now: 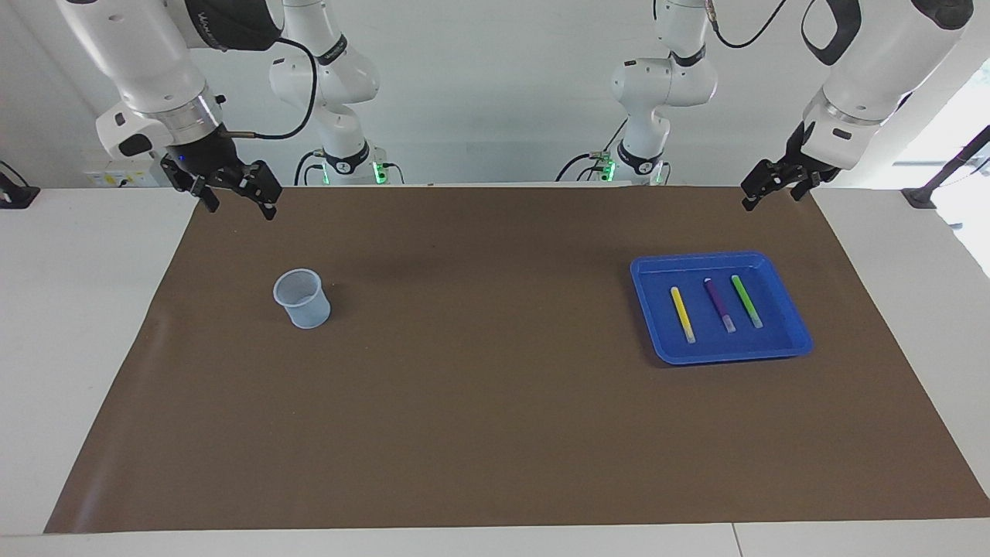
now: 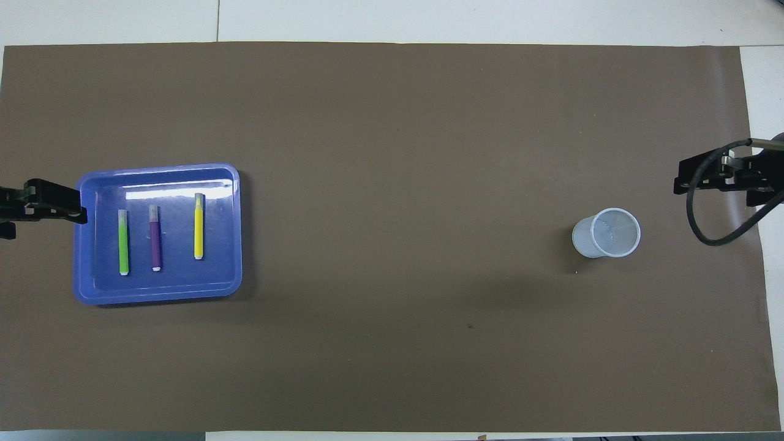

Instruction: Right arm passes pens to left for tray arrangement

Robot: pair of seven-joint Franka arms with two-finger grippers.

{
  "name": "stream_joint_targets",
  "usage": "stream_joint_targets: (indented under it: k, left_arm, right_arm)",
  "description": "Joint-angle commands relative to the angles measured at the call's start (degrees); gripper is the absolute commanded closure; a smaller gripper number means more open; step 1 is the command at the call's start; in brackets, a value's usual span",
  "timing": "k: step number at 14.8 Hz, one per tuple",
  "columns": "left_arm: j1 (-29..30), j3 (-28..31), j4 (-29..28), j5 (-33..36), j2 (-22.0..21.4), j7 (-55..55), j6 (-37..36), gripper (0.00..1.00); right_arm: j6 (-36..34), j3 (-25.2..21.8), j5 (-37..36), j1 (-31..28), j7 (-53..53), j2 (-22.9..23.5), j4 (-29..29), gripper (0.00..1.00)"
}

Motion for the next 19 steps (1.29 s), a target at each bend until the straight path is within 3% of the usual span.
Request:
stream_joint_targets:
  k: [1,3,19]
  left_arm:
    - [-1.42,0.38,2.97,0.57,1.68,5.42,-3.5,0.0]
    - [-1.42,0.29,2.88,1.01,1.68,9.15,-3.68,0.0]
    - [-0.9,-0.24,4.38,-0.13,1.15,8.72,-2.98,0.0]
  right_arm:
    - [-0.14,0.28,0.39,-0.6,-2.08,-0.13,-0.3,0.0]
    - [0.13,0.28,0.3,-0.51,-2.34,-0.22,-0.74,0.0]
    - [0.31,0.37,0.3,-0.16,-1.99,-0.4,-1.1,0.0]
